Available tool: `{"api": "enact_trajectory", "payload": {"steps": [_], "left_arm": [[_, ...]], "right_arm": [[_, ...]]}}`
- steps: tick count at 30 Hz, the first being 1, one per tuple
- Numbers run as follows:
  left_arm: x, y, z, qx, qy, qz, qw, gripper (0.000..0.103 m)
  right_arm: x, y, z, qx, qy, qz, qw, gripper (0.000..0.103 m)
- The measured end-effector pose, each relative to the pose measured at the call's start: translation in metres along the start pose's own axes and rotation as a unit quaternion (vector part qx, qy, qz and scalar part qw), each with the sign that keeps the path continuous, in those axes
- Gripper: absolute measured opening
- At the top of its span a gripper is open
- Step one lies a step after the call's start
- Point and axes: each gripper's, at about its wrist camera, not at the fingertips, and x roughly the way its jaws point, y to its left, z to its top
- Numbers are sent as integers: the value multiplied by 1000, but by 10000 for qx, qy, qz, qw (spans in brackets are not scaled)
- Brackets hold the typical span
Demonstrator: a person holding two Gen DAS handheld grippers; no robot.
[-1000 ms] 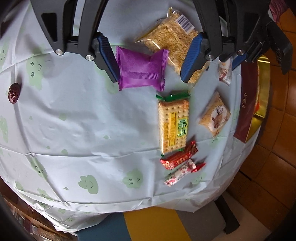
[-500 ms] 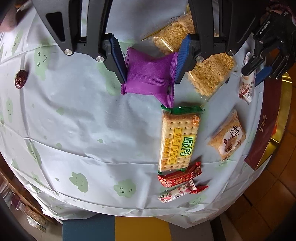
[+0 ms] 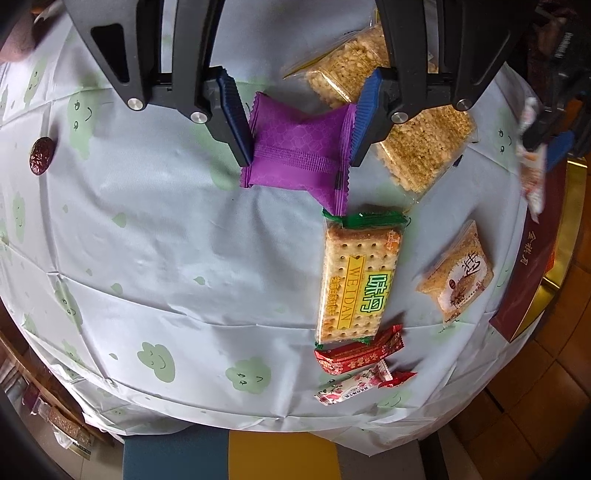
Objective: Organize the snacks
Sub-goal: 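Place the white pastry into the gold box while the right gripper grasps the purple pouch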
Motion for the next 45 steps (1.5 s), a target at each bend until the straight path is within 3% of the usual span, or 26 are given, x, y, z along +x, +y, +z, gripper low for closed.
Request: {"api": "enact_trajectory", "payload": {"steps": [5, 11, 19, 23, 32, 40, 45], "left_arm": [[-21, 55, 21, -792, -83, 114, 9968, 33], [-4, 138, 43, -1683, 259, 702, 9829, 33], [42, 192, 76, -2021, 508, 1075, 9721, 35], [48, 198, 77, -2099, 491, 1286, 9680, 46], [23, 173, 50, -1771, 318, 1556, 9713, 45], [1, 147, 29, -1616, 181, 1404, 9766, 45], [-13, 126, 14, -1436, 135, 1109, 9833, 45]], "right_arm": [[0, 0, 1, -34, -18, -34, 10000, 53], [-1, 2, -1, -77, -28, -77, 9999, 53], [-1, 4, -1, -125, -28, -113, 9999, 53], [-2, 4, -1, -142, -29, -118, 9998, 53], [0, 4, -1, -181, -21, -130, 9997, 53], [0, 4, 0, -200, -40, -157, 9997, 53], [0, 6, -1, -232, -53, -193, 9995, 53]]}}
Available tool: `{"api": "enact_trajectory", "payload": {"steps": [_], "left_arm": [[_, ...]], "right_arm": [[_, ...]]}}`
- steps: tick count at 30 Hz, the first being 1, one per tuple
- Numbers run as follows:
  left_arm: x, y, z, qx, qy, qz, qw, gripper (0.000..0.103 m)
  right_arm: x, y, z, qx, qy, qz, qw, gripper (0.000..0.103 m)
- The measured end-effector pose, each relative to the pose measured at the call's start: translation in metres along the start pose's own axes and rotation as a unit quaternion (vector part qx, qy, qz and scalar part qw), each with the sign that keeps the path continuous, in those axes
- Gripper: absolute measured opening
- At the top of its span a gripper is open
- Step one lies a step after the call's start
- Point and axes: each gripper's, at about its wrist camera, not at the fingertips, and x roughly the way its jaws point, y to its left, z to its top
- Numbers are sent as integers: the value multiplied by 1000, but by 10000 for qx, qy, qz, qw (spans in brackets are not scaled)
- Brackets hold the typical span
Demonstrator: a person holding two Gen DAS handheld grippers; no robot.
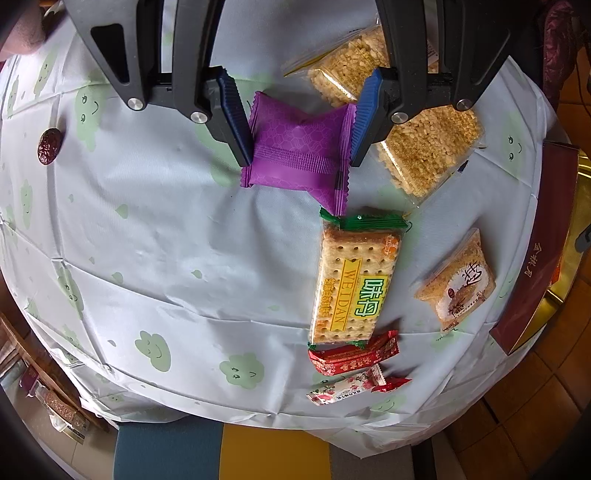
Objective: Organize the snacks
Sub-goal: 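Place the white pastry into the gold box while the right gripper grasps the purple pouch, then carry the purple pouch into the gold box and open the right gripper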
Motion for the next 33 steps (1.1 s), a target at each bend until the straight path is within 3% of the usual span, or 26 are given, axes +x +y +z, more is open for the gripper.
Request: {"api": "enact_trajectory", "payload": {"steps": [9, 13, 15, 18, 23, 28, 33], "left_arm": [[-25, -44, -42, 931, 1, -667, 9934, 45], [-31, -66, -62, 1458, 64, -938, 9848, 46], [-36, -82, -73, 1938, 12, -981, 9761, 46], [-36, -90, -78, 1936, 81, -1126, 9746, 46], [-26, -105, -95, 2317, 464, -1461, 9606, 46], [-12, -113, -111, 2576, 751, -1523, 9512, 46], [-1, -111, -115, 2534, 854, -1636, 9496, 45]], "right_arm": [[0, 0, 0, -33, -10, -39, 10000, 53], [1, 2, -1, -57, -18, -80, 10000, 53], [0, 3, -2, -71, -24, -94, 9999, 53], [0, 4, -2, -81, -29, -108, 9999, 53], [0, 4, -2, -103, -34, -125, 9999, 52], [0, 4, -2, -103, -49, -152, 9998, 52], [0, 6, -1, -111, -89, -235, 9996, 49]]}}
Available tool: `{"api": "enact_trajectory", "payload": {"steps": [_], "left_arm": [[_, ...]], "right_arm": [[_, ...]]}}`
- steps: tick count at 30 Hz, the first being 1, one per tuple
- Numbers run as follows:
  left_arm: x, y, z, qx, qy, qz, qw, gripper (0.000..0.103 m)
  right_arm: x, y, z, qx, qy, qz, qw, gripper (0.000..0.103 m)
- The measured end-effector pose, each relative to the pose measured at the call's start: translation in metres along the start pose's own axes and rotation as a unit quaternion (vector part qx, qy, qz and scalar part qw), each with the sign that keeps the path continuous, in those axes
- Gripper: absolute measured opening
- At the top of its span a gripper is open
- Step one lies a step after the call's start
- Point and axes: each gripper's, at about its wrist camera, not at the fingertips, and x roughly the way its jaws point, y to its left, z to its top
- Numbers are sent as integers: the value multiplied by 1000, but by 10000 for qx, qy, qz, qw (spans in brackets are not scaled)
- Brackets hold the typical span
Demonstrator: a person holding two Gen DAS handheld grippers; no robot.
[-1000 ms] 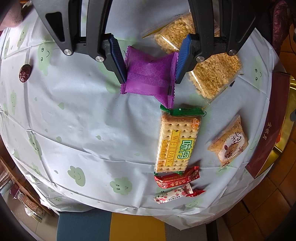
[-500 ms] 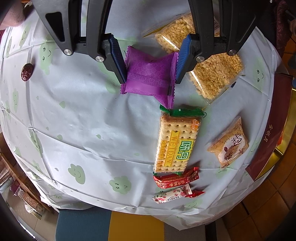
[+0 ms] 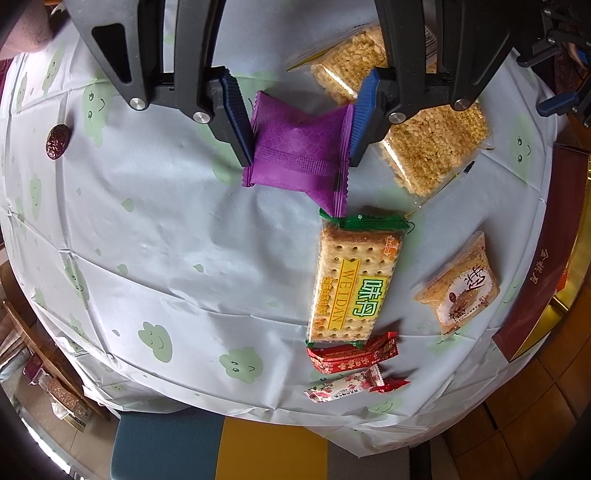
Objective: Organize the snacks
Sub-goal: 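Carry the purple pouch into the gold box and open the right gripper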
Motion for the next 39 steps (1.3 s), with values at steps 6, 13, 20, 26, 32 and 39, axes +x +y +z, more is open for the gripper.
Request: {"api": "enact_trajectory", "payload": {"steps": [6, 13, 20, 26, 32, 39], "left_arm": [[0, 6, -5, -172, -31, -186, 9997, 45], [-2, 7, -8, -215, -61, -243, 9995, 45], [-2, 9, -8, -246, -77, -275, 9993, 45], [-2, 12, -8, -319, -109, -350, 9988, 45], [-2, 14, -8, -375, -147, -419, 9983, 45], [-2, 14, -8, -393, -174, -461, 9980, 45]], "right_arm": [[-2, -8, 6, 210, -107, 63, 9997, 39], [-12, -17, 15, 423, -290, 207, 9985, 39], [-39, 11, 28, 124, -620, 652, 9959, 40], [-54, 82, 41, -643, -637, 1617, 9827, 40], [-71, 167, 55, -1501, -508, 2690, 9500, 41], [-66, 242, 61, -2194, -71, 3260, 9195, 48]]}}
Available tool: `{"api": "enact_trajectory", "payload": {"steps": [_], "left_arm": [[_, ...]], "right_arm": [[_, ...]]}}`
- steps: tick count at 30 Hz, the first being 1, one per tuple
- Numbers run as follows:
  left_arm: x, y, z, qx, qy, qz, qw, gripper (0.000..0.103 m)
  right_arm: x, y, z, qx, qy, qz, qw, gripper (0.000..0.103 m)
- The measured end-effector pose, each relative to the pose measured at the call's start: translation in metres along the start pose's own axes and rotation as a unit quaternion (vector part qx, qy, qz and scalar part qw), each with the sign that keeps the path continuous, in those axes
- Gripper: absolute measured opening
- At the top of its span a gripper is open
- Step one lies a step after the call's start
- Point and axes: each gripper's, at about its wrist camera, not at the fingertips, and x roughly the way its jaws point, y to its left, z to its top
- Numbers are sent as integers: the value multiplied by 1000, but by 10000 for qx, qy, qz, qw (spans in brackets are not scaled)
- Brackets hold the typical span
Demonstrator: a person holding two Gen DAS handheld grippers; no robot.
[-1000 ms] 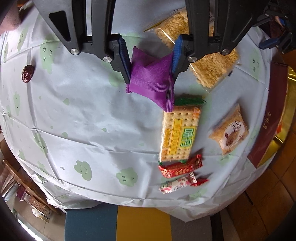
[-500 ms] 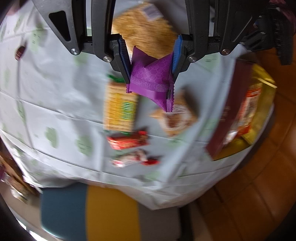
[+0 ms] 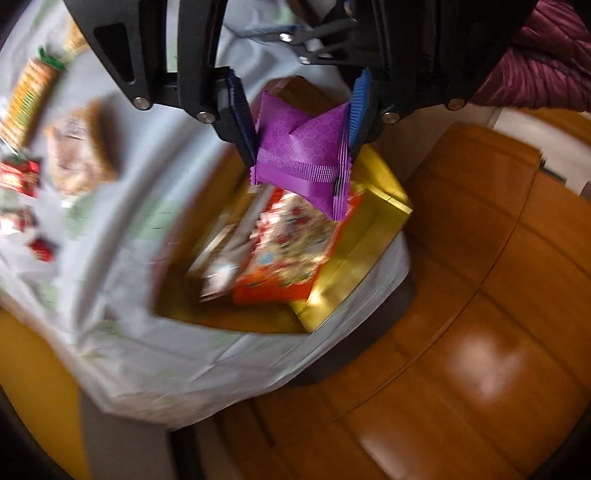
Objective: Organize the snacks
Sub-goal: 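Carry the purple pouch into the gold box and open the right gripper, then move the right tool back over the rice-crisp bag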
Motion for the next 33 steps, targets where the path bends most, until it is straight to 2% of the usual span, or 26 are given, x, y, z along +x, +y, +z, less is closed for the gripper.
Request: {"api": "enact_trajectory", "payload": {"steps": [6, 13, 20, 27, 33], "left_arm": [[0, 0, 0, 26, -11, 35, 10000, 45], [0, -1, -1, 38, -17, 64, 10000, 45], [-1, -2, -1, 63, -7, 105, 9999, 45], [0, -3, -1, 90, 21, 144, 9999, 45], [1, -5, -1, 136, 56, 209, 9997, 45]], "right_arm": [[20, -2, -5, 145, 231, 32, 9996, 49], [2, -17, -26, 393, 49, -163, 9991, 49], [-26, -48, -49, 779, -220, -421, 9958, 49], [-63, -97, -91, 1417, -348, -966, 9846, 49], [-89, -141, -125, 1988, -369, -1479, 9681, 49]]}}
